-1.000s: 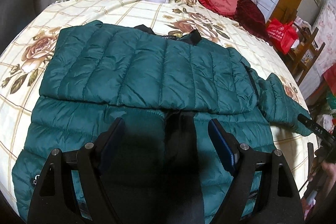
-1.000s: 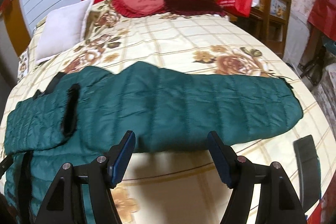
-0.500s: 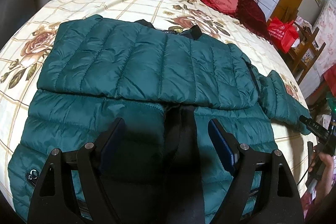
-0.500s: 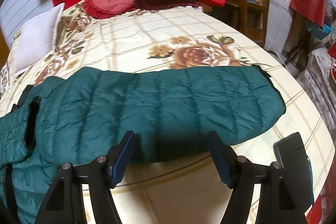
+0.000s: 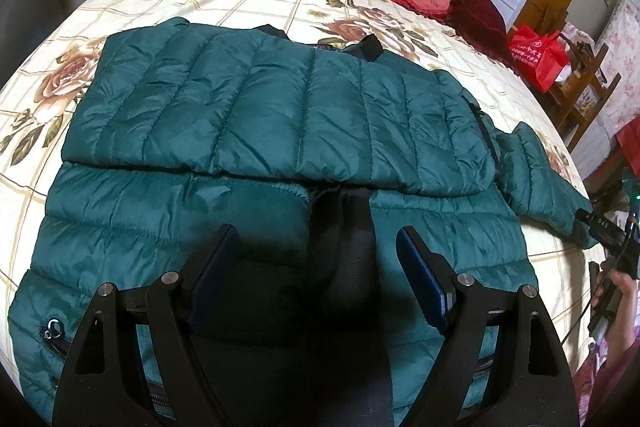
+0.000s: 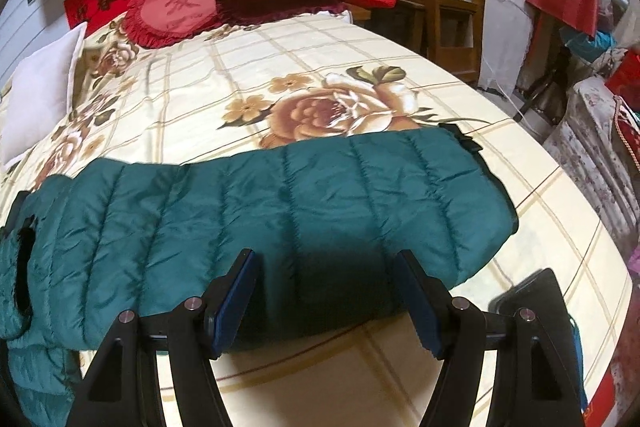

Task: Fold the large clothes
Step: 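Release the folded side and withdraw the right tool, then grasp the jacket collar edge with the right tool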

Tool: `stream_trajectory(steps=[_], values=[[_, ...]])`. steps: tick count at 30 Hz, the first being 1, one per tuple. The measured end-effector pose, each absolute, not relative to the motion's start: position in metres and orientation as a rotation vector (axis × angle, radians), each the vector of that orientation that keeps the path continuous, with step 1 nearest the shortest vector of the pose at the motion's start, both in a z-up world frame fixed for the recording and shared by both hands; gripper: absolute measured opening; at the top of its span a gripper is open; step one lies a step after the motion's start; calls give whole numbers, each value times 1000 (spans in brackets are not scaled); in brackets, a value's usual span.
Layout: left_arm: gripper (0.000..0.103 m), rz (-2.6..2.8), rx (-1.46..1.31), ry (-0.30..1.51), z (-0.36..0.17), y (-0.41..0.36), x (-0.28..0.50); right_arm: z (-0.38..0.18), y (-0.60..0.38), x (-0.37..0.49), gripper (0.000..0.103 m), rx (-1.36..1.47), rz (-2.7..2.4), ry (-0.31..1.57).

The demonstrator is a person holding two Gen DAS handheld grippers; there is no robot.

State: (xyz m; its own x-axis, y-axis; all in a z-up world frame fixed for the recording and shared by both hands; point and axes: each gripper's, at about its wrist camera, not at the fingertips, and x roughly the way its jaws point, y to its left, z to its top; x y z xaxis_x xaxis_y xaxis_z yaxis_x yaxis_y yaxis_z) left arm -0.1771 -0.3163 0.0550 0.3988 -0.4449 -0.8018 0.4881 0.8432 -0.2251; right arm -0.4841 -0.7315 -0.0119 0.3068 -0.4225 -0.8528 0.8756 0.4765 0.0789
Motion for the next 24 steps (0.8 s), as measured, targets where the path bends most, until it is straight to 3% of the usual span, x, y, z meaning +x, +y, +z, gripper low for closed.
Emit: stream_trajectory(steps=[24], values=[[81, -597, 49, 1013, 44, -318, -177, -28, -807, -520, 78, 702, -1086, 838]])
